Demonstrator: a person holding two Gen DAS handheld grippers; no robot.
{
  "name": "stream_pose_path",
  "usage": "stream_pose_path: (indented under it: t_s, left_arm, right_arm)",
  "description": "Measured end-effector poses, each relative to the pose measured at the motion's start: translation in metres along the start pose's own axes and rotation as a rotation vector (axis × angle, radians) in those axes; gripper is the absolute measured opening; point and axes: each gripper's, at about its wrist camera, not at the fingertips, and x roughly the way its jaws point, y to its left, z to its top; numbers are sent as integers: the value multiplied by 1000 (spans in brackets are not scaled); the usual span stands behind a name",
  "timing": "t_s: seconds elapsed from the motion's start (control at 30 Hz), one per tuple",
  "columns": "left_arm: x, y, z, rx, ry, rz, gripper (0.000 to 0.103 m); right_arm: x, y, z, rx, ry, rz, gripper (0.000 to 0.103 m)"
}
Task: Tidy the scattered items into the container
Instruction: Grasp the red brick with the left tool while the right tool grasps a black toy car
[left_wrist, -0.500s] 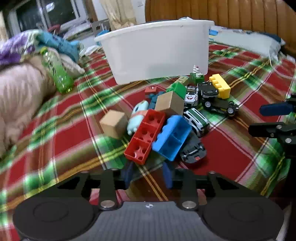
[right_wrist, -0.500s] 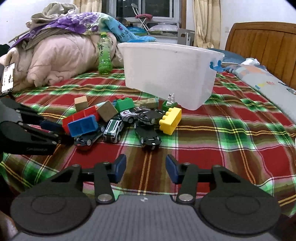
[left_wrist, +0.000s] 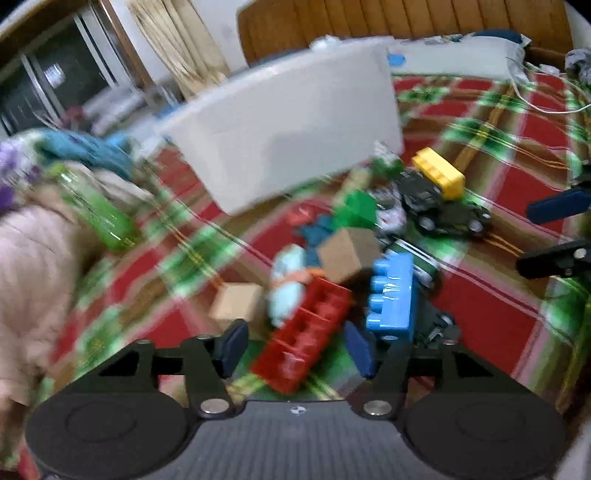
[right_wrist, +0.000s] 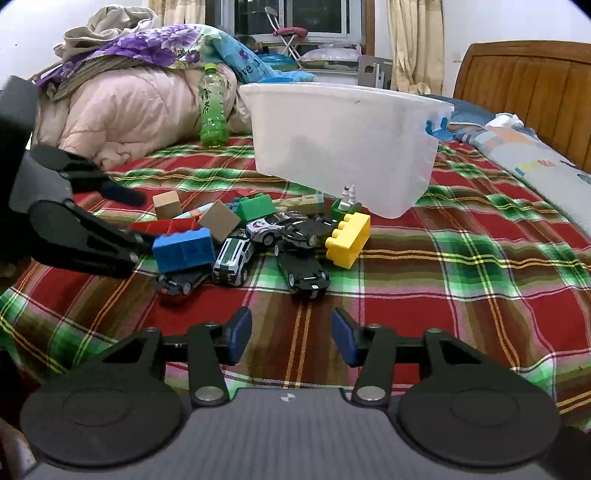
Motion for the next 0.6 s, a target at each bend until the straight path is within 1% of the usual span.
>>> stream_pose_path:
  t_s: [0.03,0.07,0.1,0.13,0.17,0.2,0.23,0.33,0.4,0.43,0.47,0.5,0.53,0.57,0.6]
  left_arm:
    - [1,0,-1,-27,6,-24,51]
    - [0,0,-4,-53,6,-39,47]
    - [-1,1,-7,-83,10,-60,38]
    - [-3,2,-10,-120,16,-84,35]
    - [-5,3,-12,-159,23,-113,28]
    - [-7,4,-15,-197,30,-146,28]
    - [-9,2,-18,-219,37,-159,28]
    - [-17,-7,-22,-207,47,-136,29]
    - [-19,-9,-24,-218,50,-130,31]
    - [-19,-10,-24,-225,54,-123,34]
    - [-17,-10,-24,-223,59,-107,45]
    - [-15,-11,-24,-210,58,-79,61]
    - [-13,-13,-24,-197,54,-46,68]
    - [-12,-14,-23,-187,52,-20,73]
    - [-12,-14,-24,-189,46,-22,69]
  right_arm:
    - [1,0,0,-1,-1,2,52]
    - [1,0,0,-5,-2,1,52]
    - [2,0,0,-9,-3,-1,52]
    - [4,1,1,-13,-5,0,52]
    - [6,1,2,-16,-8,1,52]
    - [9,1,3,-20,-12,-3,52]
    - [13,1,6,-25,-16,-11,52]
    - [24,3,14,-56,-38,-37,52]
    - [34,3,17,-80,-34,-62,52]
    - [40,1,18,-76,-26,-66,52]
    - [46,-2,19,-58,-14,-63,52]
    - [50,-5,19,-37,-4,-48,52]
    - [54,-8,18,-12,1,-30,53]
    - [57,-11,17,8,0,-22,53]
    - [57,-11,16,16,-3,-20,51]
